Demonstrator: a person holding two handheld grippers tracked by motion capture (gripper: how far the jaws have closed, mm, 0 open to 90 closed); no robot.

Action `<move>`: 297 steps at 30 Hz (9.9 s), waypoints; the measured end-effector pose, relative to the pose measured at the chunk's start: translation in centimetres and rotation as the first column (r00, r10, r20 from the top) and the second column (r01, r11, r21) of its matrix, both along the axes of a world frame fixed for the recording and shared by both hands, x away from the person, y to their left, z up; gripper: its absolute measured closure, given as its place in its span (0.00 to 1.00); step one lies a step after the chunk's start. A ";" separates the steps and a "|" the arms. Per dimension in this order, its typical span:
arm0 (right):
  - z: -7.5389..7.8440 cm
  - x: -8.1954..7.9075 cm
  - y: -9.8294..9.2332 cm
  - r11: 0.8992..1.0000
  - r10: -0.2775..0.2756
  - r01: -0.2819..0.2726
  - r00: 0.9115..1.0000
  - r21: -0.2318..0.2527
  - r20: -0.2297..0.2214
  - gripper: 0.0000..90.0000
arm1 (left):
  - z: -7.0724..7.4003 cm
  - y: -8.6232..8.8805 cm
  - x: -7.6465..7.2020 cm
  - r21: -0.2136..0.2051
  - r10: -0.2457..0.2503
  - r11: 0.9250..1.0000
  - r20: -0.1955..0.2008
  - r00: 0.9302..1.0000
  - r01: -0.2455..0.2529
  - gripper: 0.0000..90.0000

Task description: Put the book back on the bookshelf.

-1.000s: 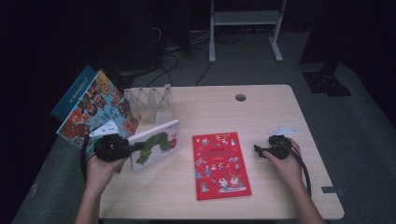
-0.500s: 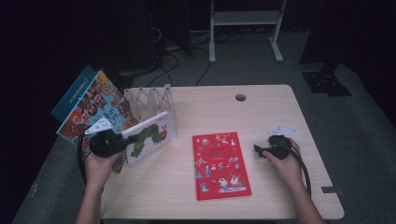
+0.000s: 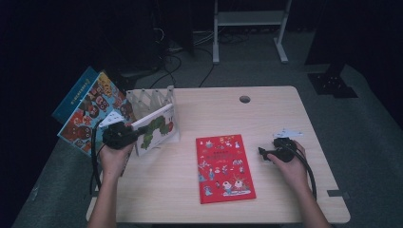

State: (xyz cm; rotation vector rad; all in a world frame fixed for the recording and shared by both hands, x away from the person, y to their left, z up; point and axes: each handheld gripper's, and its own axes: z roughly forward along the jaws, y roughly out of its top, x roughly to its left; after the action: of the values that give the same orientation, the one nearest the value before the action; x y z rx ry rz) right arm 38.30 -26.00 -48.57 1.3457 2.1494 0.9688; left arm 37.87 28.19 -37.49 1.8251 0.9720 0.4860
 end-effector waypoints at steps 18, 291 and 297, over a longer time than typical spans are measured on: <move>0.0 0.0 0.0 1.000 0.000 0.000 1.000 -0.001 0.001 0.23 | -1.6 -1.3 2.2 0.018 0.071 0.997 0.028 0.997 -0.072 0.83; 11.9 3.8 15.0 0.878 0.467 -0.407 0.618 0.252 -0.632 0.83 | -10.9 -14.2 -4.5 0.277 -0.441 0.832 -0.194 0.876 0.480 0.00; 12.3 3.8 15.7 0.879 0.472 -0.386 0.616 0.280 -0.630 0.89 | -10.9 -14.2 -4.5 0.279 -0.441 0.832 -0.194 0.876 0.480 0.00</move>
State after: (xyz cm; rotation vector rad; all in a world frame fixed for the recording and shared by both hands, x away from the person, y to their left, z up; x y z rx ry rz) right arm 42.05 -10.31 -36.28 1.4164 3.1517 0.8391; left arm 33.36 14.01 -48.37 2.3208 0.5085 0.2369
